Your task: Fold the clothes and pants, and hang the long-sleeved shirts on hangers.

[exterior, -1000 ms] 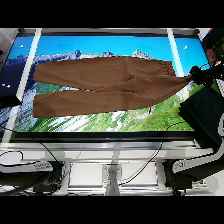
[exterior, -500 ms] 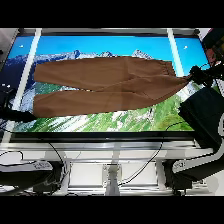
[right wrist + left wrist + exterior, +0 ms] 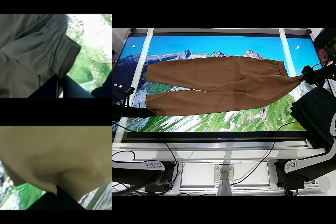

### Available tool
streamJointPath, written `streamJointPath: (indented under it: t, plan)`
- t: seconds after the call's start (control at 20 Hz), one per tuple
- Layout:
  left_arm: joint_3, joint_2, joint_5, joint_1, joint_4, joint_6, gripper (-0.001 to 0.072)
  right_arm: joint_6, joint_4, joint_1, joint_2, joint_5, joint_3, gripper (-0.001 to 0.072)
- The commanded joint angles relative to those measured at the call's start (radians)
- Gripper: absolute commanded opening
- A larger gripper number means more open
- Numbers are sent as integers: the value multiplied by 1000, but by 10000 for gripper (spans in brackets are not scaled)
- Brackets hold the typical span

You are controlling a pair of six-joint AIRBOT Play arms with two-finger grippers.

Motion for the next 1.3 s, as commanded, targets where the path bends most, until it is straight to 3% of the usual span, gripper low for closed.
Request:
streamJointPath:
  t: [0.0,0.15,0.25,0.4,0.55,0.7,0.8,1.05,1.25]
  plan:
    - [37,26,-52,-35,-9,-4,13,0,10,0,2,2,8,30]
    - [176,98,-101,-27,-102,-103,11,0,56,1,16,2,37,29]
    - [317,124,-101,-27,-137,-227,10,0,45,1,42,2,61,29]
    - [531,120,-102,-29,-66,-500,7,0,-5,1,111,17,68,29]
    - [651,119,-196,-33,42,-652,7,-23,-56,1,177,110,68,29]
    - [668,111,-474,-34,188,-670,8,-43,-89,0,216,201,68,29]
    - [665,77,-573,-34,313,-670,9,-63,-90,1,216,282,62,29]
    - [665,-86,-513,-68,346,-670,11,-63,-89,1,216,270,-28,29]
    - [665,-188,-298,-150,346,-670,12,-60,-86,1,216,150,-143,29]
